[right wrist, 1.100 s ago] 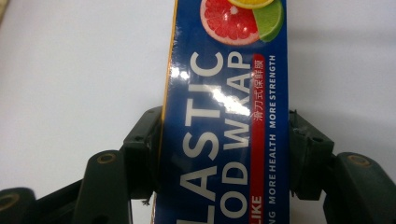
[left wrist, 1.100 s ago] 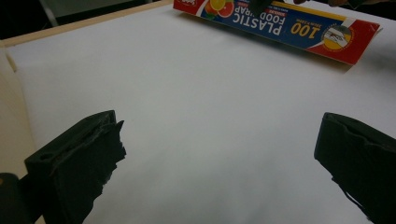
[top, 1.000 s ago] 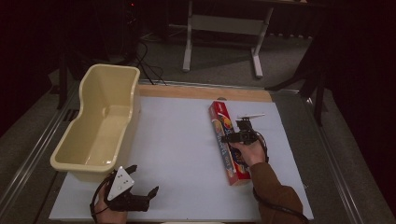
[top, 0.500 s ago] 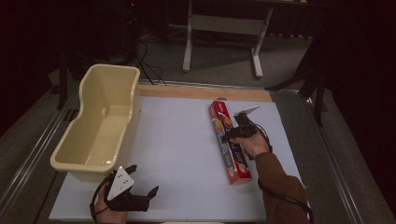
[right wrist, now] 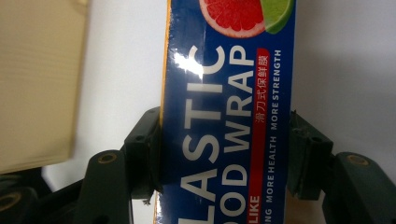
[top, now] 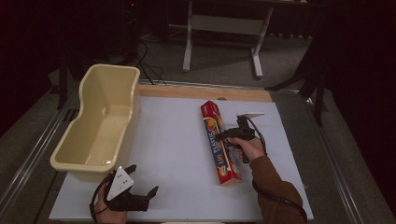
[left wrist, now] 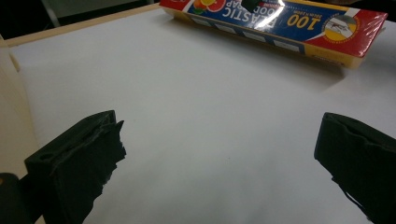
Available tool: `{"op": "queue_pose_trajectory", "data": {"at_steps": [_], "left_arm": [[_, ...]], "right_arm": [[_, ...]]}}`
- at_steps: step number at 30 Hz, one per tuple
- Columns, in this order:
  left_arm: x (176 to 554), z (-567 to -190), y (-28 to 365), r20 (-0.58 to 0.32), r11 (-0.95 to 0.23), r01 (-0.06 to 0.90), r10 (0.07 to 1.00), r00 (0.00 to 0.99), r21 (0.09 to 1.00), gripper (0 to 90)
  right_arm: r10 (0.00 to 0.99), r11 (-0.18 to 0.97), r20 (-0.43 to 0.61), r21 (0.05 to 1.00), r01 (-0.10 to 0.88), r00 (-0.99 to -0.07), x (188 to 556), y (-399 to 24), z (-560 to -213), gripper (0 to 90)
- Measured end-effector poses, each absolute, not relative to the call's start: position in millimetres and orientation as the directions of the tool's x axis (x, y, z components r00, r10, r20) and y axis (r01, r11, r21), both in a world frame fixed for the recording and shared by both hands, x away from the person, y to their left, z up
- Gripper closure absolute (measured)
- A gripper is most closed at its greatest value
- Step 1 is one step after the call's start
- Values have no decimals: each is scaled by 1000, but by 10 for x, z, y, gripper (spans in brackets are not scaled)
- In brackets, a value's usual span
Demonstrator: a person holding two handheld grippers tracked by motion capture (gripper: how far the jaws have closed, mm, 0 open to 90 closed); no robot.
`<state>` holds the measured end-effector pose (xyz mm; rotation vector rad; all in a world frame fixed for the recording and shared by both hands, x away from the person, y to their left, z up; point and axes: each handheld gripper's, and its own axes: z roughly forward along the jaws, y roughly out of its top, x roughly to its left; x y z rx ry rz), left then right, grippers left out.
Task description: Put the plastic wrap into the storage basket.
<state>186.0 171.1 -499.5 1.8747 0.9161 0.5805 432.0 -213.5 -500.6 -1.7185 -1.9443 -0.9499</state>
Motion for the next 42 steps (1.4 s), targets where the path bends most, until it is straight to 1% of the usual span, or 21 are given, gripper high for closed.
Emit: {"op": "queue_pose_trajectory", "data": {"at_steps": [6, 13, 20, 29, 37, 42], "left_arm": [[1856, -4993, 1716, 9, -276, 349, 795, 607, 895, 7], [1852, -4989, 1718, 11, -278, 348, 794, 607, 895, 7], [1850, -4987, 1720, 13, -280, 347, 794, 608, 895, 7], [1847, -4985, 1726, 11, -275, 345, 796, 606, 897, 7], [1846, -4982, 1727, 10, -272, 343, 796, 605, 899, 7], [1843, -4980, 1735, 9, -270, 343, 797, 604, 900, 7]], "right_arm": [[628, 5, 760, 209, 978, -166, 4286, -2009, -5039, 399], [565, -5, 809, 201, 980, -163, 4255, -1867, -5009, 399], [520, -15, 838, 205, 979, -167, 4240, -1764, -4947, 400], [490, -11, 852, 219, 976, -186, 4228, -1632, -4860, 400], [438, -44, 881, 222, 974, -181, 4241, -1440, -4771, 400], [411, -47, 890, 236, 971, -196, 4239, -1346, -4708, 400]]}}
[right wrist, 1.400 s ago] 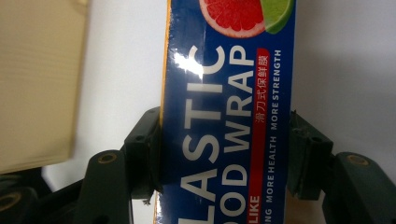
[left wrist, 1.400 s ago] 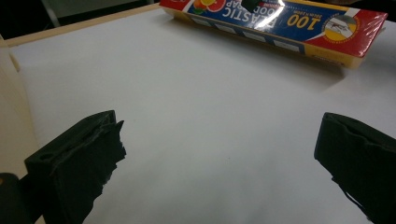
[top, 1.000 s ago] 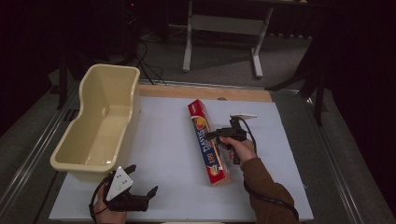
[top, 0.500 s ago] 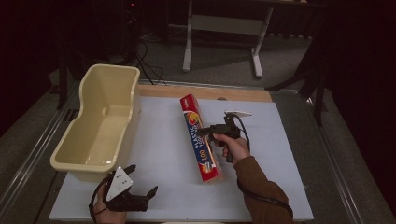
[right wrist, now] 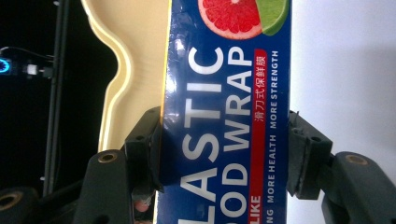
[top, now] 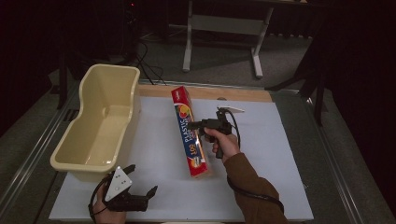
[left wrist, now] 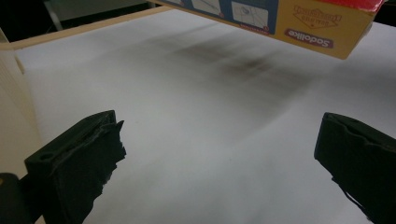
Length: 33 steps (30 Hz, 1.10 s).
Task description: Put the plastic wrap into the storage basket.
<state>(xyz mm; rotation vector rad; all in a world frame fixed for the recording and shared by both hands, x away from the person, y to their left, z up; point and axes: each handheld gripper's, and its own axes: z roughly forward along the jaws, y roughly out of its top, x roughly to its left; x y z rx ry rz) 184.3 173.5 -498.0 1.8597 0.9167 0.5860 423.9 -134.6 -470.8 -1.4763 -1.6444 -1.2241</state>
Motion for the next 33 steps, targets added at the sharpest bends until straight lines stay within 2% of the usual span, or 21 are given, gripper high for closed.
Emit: {"op": "queue_pose_trajectory", "data": {"at_steps": [33], "left_arm": [[1831, -4977, 1730, -2, -256, 336, 793, 610, 907, 7]], "right_arm": [[316, -101, 903, 337, 936, -291, 4359, -811, -4257, 400]]}}
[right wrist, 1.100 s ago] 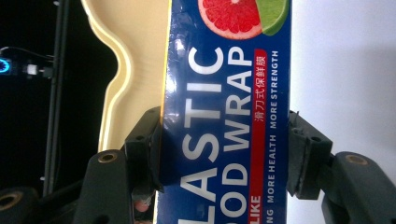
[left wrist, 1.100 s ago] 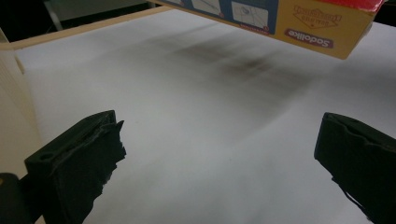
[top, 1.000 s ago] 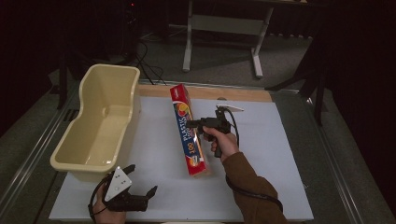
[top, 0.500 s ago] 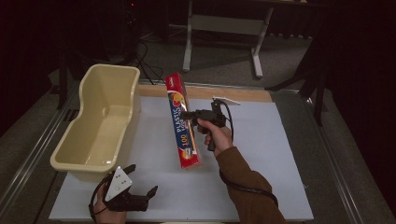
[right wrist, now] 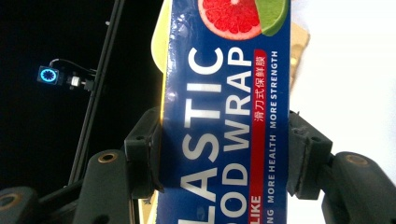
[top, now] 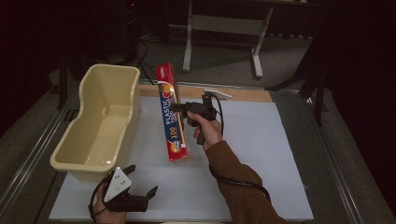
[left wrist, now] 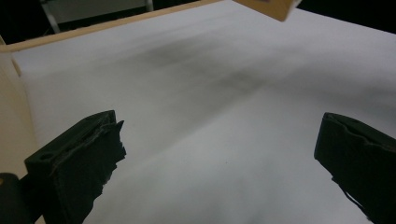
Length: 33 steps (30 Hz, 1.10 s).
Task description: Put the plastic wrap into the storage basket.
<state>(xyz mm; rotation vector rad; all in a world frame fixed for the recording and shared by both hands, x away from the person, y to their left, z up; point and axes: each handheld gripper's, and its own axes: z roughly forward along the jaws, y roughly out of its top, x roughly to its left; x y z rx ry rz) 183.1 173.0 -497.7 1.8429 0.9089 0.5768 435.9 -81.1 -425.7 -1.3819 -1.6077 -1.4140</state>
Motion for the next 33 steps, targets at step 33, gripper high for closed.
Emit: {"op": "queue_pose_trajectory", "data": {"at_steps": [33], "left_arm": [[1812, -4981, 1734, -9, -248, 332, 789, 614, 910, 7]], "right_arm": [[196, -152, 924, 358, 921, -327, 4346, -279, -3943, 400]]}}
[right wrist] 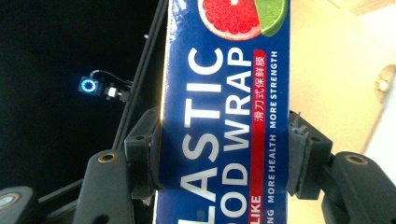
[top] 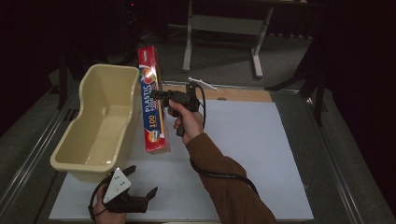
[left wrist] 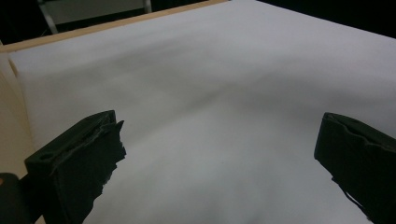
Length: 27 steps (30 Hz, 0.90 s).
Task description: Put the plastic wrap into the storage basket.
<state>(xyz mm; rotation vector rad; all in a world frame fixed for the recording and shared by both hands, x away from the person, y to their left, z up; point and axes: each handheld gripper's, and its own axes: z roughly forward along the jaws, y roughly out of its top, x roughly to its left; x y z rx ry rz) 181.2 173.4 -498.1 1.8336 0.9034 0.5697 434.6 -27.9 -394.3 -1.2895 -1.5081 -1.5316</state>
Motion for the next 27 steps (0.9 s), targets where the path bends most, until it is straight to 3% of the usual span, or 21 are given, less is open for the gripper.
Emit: {"op": "queue_pose_trajectory", "data": {"at_steps": [16, 27], "left_arm": [[1801, -4984, 1747, -16, -236, 329, 792, 611, 914, 7], [1782, -4979, 1768, -22, -222, 324, 794, 607, 920, 7]], "right_arm": [[168, -176, 927, 364, 915, -336, 4245, 183, -3890, 400], [156, -189, 944, 319, 929, -292, 4188, 569, -4012, 399]]}}
